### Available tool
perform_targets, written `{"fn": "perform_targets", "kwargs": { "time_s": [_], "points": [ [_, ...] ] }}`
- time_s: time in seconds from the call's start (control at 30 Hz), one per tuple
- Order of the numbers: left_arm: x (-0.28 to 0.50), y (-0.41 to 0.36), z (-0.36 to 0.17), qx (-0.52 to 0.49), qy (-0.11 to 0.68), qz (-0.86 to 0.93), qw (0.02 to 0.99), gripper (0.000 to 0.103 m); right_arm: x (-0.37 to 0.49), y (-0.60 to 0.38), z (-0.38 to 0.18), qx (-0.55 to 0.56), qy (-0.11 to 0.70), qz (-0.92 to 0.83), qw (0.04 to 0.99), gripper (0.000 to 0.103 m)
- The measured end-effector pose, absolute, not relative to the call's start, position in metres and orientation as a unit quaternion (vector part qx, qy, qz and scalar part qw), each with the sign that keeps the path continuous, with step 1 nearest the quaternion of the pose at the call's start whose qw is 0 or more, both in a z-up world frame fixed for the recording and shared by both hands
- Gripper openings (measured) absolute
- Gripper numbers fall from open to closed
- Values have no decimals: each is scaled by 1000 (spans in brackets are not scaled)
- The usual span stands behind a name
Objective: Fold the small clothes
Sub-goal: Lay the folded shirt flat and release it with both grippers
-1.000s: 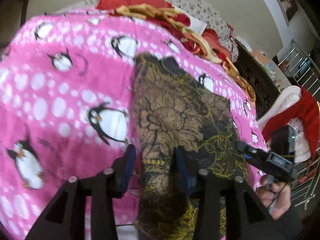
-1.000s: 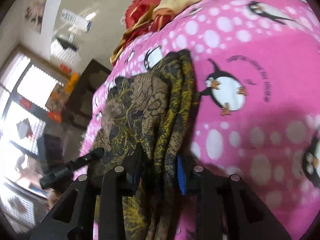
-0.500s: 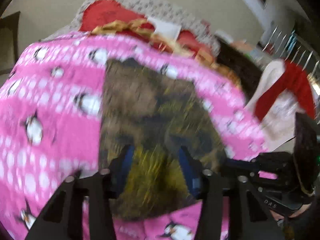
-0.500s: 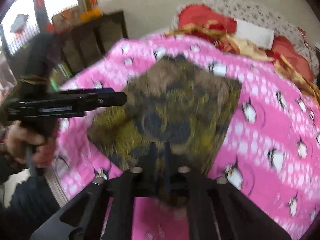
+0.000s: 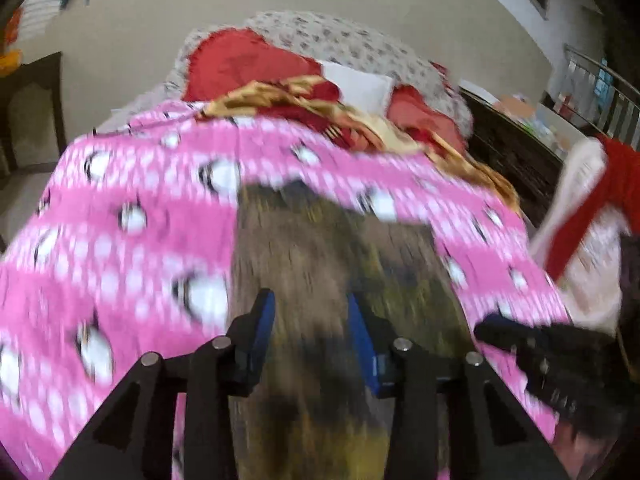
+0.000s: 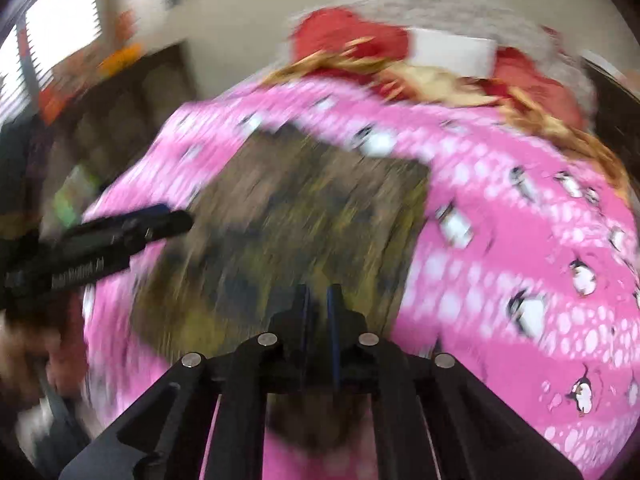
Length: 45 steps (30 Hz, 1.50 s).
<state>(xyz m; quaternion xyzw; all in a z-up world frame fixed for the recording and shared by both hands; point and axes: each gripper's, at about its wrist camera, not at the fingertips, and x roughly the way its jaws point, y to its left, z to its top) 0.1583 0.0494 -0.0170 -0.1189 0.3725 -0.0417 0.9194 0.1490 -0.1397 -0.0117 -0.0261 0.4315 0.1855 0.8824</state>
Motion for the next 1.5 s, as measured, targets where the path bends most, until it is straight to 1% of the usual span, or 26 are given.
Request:
{"fn": "perform_targets", "kwargs": {
  "time_s": [0.23, 0.33, 0.43, 0.47, 0.5, 0.57, 0.63, 0.7, 0.77, 0.87, 0.93, 1.0, 1.07, 1.1, 1.13, 1.17, 1.2, 1.23, 1.3, 1.37, 1.43, 1.5],
  "points": [
    [248, 55, -27, -123, 378, 19, 917, 44, 220, -109, -12, -16, 402, 70, 913, 9],
    [269, 56, -46, -122, 376, 27, 918, 62, 256, -111, -27, 12, 398, 79, 914, 9],
    [279, 53, -77, -109, 407, 36, 906, 62, 275, -118, -57, 10, 421, 72, 904, 9],
    [279, 52, -85, -111, 409, 27, 905, 64, 277, -122, -69, 11, 426, 83, 901, 9],
    [280, 55, -87, -124, 408, 25, 904, 65, 274, -128, -77, 19, 411, 100, 906, 9],
    [287, 58, -92, -133, 415, 20, 900, 71, 275, -136, -78, 44, 410, 110, 904, 9],
    [291, 58, -94, -132, 419, 21, 898, 73, 278, -136, -79, 46, 415, 111, 902, 9],
    [290, 54, -94, -121, 417, 27, 900, 73, 277, -133, -76, 38, 417, 107, 902, 9],
    [291, 55, -94, -120, 417, 28, 901, 73, 272, -133, -61, 32, 417, 109, 902, 9],
    [292, 54, -92, -119, 416, 28, 901, 73, 233, -134, -23, 12, 372, 146, 917, 9],
    [291, 55, -92, -117, 416, 29, 901, 74, 208, -131, -12, 0, 364, 187, 912, 9],
    [291, 55, -92, -118, 416, 28, 901, 74, 193, -124, -21, -28, 381, 228, 896, 9],
    [291, 55, -93, -118, 416, 28, 901, 74, 198, -121, -56, -70, 423, 215, 877, 9],
    [292, 55, -93, -118, 416, 29, 901, 74, 206, -127, -78, -64, 452, 210, 865, 3],
    [291, 55, -93, -116, 416, 30, 901, 74, 207, -140, -83, -24, 435, 225, 872, 1],
    [291, 54, -92, -115, 416, 30, 902, 74, 209, -146, -84, -3, 440, 229, 868, 0],
    [291, 54, -92, -114, 416, 30, 902, 74, 211, -151, -81, 21, 449, 222, 865, 0],
    [291, 54, -92, -114, 416, 30, 902, 74, 208, -151, -73, 22, 449, 209, 869, 0],
    [291, 55, -91, -117, 416, 27, 901, 74, 191, -143, -53, -11, 423, 193, 885, 0],
    [290, 54, -89, -116, 418, 27, 900, 74, 171, -134, -35, -24, 400, 214, 891, 0],
    [285, 55, -78, -114, 420, 11, 900, 73, 154, -125, -26, -30, 390, 235, 890, 0],
    [266, 64, -55, -117, 403, -9, 908, 73, 142, -117, -27, -45, 386, 237, 890, 0]
  ]
}}
